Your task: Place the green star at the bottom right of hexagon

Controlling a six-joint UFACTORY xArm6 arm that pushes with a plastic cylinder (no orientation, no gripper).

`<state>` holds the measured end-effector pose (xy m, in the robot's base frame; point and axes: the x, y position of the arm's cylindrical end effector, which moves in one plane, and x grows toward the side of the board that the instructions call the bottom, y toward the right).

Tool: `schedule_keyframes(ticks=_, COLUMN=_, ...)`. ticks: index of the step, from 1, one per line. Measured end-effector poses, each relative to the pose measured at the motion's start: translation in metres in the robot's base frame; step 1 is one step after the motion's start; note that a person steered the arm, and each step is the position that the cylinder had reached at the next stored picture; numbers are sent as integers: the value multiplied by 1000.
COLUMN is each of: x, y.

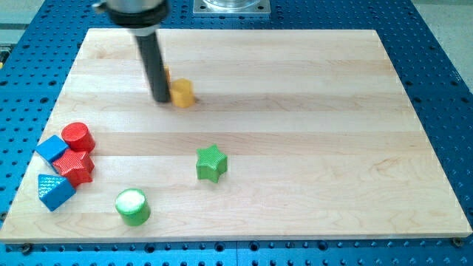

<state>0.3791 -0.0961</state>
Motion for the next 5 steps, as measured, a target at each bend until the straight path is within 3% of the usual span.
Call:
schedule_keyframes(ticks=2, x=12, y=28)
schedule_keyframes(ticks=4, x=114, y=22)
schedule_keyframes(ticks=5, x=182, y=71)
